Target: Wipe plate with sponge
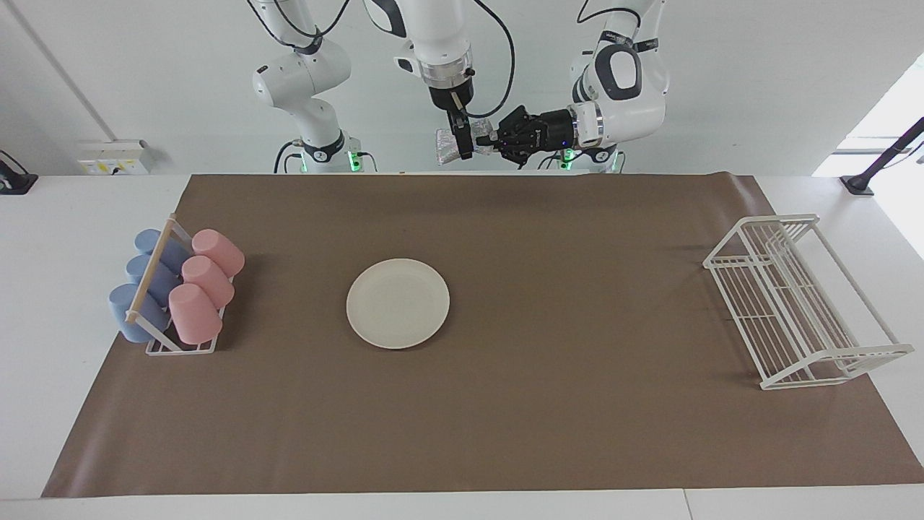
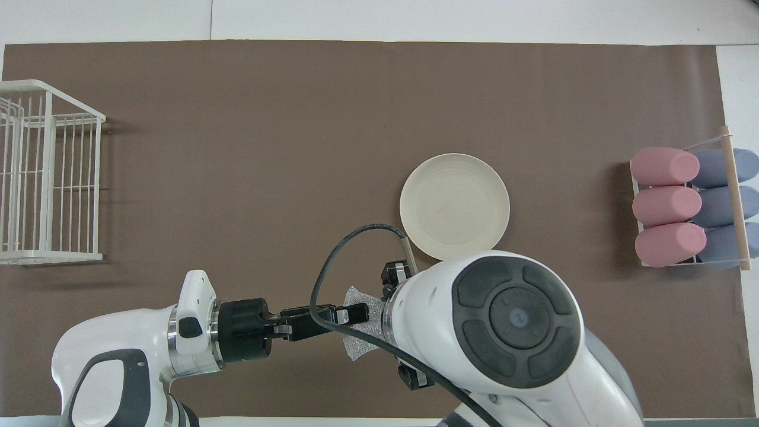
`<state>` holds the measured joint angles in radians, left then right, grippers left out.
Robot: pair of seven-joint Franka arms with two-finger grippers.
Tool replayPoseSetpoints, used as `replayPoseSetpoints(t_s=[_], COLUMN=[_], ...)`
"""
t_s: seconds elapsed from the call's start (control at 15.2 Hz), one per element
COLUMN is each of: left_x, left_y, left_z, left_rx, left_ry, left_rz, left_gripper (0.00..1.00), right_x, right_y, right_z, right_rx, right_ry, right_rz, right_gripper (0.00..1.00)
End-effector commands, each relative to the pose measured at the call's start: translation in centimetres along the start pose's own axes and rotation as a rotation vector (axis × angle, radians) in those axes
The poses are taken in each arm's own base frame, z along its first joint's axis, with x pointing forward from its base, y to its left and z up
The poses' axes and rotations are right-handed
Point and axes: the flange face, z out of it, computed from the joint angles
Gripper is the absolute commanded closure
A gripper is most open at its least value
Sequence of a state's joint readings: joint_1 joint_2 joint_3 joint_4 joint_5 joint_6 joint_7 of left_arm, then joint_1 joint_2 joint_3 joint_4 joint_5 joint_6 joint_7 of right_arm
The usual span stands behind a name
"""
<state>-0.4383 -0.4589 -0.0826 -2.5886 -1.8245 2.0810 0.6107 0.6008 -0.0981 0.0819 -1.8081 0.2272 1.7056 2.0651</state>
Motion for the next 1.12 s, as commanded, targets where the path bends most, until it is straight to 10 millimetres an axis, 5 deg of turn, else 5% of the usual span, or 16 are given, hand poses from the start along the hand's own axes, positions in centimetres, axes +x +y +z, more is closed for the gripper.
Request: replayPoseSetpoints(t_s=[0.0,0.07,0.4,0.53,0.73,1.05], left_x=[-0.6,-0.6,-0.6,-1.3,-1.3,-1.1], left_y=[0.0,0.0,0.0,0.1,0.2,-0.1], left_z=[-0.3,-0.3,-0.1,0.8,0.8,0.6], left_rx=[-0.013,-0.012,-0.008,0.014,0.019,0.035], left_ry=[0.014,0.015,0.016,0.007,0.013,0.032], left_rz=[0.003,0.003,0.002,-0.029,-0.045,-0.063], left_gripper=[1.00,1.00,0.98,0.00,0.00,0.00], right_x=[0.6,0.7,0.8,1.1,1.7,7.1], right_y=[0.4,0.4,0.3,0.1,-0.5,-5.1], right_z=[-0.1,-0.1,-0.1,-0.2,-0.3,2.3], right_rx=[0.005,0.004,0.004,0.007,0.026,0.093], right_ry=[-0.011,-0.011,-0.011,-0.012,-0.020,-0.033], right_rz=[-0.035,-0.056,-0.067,-0.075,-0.121,-0.171], right_gripper=[0.93,0.99,1.00,1.00,1.00,1.00])
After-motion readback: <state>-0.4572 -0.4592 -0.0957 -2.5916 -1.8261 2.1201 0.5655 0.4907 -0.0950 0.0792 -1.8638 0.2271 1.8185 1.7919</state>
